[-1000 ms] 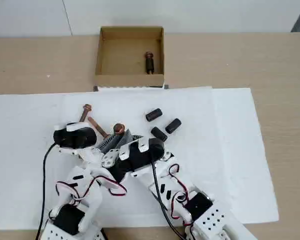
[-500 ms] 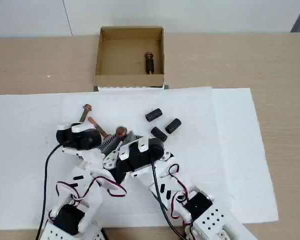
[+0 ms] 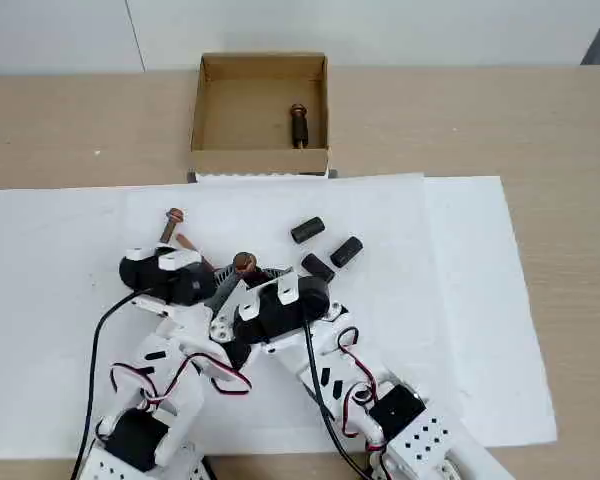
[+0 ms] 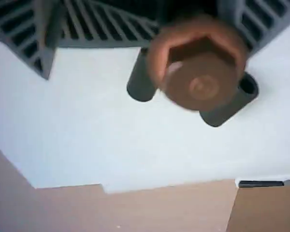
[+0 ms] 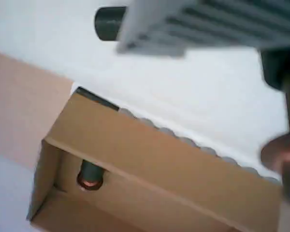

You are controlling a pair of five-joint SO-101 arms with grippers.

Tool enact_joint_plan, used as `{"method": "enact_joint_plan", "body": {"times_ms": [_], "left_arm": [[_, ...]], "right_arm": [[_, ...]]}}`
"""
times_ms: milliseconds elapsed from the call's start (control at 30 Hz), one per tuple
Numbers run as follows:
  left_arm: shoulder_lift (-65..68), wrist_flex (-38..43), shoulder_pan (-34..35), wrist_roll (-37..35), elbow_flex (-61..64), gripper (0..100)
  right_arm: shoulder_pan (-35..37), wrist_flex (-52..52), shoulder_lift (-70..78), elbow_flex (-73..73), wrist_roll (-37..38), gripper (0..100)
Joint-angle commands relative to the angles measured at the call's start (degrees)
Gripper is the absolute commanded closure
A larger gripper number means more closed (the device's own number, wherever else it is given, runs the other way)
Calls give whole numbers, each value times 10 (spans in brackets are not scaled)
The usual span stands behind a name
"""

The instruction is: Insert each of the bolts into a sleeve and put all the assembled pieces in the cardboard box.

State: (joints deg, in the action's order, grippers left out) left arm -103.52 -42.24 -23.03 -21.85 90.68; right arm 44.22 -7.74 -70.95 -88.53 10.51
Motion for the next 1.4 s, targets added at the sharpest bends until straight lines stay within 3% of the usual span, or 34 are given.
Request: {"method": "enact_joint_plan", "body": {"times_ms": [0,500,800,1200,1367], "left_arm": [[-2,-4,13,27,-19,783],[-4,-26,24,52,-9,783],[-1,-29,25,69,-71,783],[-3,-29,99,118,-102,787],[-4,-25,130,118,-103,919]], "right_arm": [[5,24,-8,11,5,995],[5,23,-8,11,5,995],[5,23,-8,11,5,995],[5,22,-8,11,5,995],[-1,22,-8,11,5,995]]}}
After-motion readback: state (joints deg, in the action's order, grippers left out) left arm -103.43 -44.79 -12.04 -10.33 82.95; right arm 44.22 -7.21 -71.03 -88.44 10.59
